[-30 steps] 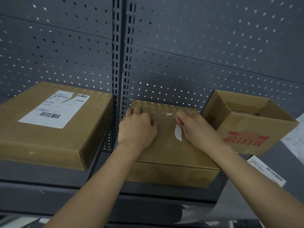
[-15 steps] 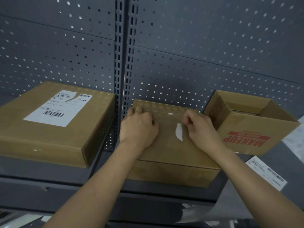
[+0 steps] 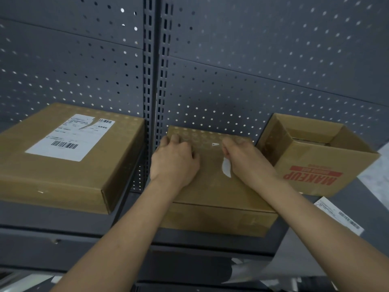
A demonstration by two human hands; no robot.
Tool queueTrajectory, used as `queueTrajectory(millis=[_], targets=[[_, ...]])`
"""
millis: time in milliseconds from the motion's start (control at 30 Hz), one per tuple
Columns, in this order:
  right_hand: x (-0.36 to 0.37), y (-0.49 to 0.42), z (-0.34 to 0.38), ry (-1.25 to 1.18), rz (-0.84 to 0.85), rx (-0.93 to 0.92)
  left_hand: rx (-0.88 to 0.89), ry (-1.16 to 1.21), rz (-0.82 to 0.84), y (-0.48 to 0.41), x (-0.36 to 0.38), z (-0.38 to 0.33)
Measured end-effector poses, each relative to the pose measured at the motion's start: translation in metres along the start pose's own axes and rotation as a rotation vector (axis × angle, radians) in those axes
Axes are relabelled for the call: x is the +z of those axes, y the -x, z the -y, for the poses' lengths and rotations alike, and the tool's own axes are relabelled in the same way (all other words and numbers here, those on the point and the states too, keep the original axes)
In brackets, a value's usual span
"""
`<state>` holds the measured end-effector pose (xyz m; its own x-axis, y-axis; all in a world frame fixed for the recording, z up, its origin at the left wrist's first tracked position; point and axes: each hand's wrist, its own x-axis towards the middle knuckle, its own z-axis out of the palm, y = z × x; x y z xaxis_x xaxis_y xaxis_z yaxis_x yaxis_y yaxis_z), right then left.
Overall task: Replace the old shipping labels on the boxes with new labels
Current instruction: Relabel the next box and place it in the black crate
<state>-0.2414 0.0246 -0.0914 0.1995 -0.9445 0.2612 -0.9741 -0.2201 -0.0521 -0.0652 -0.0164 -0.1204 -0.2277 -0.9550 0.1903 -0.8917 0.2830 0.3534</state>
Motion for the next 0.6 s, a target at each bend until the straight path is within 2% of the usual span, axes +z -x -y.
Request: queueTrajectory(millis=[167, 367, 600], targets=[[0.004, 0.005, -0.004, -0.013, -0.065, 0.001, 0.010, 0.001, -0.018, 0.000, 0.001, 0.001], [0.009, 0.002, -0.009, 0.037, -0.043, -0.066, 0.016, -0.009, -0.034, 0.001, 0.002, 0.000], [0.013, 0.000, -0.013, -0.009, -0.048, -0.039, 0.007, 0.008, -0.024, 0.001, 0.002, 0.001]])
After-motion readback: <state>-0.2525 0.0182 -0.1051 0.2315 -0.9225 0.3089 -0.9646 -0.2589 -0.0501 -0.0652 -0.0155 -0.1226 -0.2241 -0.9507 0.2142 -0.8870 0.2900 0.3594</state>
